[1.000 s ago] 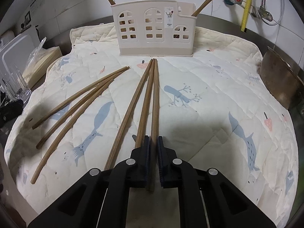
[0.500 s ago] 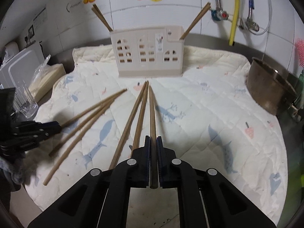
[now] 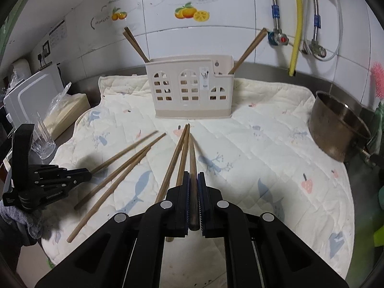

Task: Organize utensils
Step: 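Close the left gripper on a wooden chopstick on the mat, then lift both held chopsticks and lower them into the white holder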

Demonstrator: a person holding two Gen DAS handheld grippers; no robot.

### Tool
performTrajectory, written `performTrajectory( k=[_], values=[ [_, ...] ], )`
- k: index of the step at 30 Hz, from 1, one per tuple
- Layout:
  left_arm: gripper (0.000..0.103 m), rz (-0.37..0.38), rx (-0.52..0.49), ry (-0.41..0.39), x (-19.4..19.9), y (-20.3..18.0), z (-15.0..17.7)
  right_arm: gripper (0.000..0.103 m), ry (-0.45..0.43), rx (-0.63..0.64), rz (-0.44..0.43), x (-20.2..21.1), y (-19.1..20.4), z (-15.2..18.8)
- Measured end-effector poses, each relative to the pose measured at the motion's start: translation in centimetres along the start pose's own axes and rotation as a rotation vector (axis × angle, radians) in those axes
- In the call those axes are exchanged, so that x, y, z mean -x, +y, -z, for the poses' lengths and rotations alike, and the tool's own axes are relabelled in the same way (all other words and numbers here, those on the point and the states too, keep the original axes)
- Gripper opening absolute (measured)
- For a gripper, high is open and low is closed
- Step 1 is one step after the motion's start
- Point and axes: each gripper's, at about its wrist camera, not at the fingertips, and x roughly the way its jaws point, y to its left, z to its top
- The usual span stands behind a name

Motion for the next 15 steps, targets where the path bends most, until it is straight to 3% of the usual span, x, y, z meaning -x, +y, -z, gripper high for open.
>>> performTrajectory(
  k=[15],
  values=[
    [0.005,0.073,0.001,-0.172,5.8,-1.4,-5.3,0.007,-0.058,0.049,-0.013,1.1,0.0,-4.6]
  ],
)
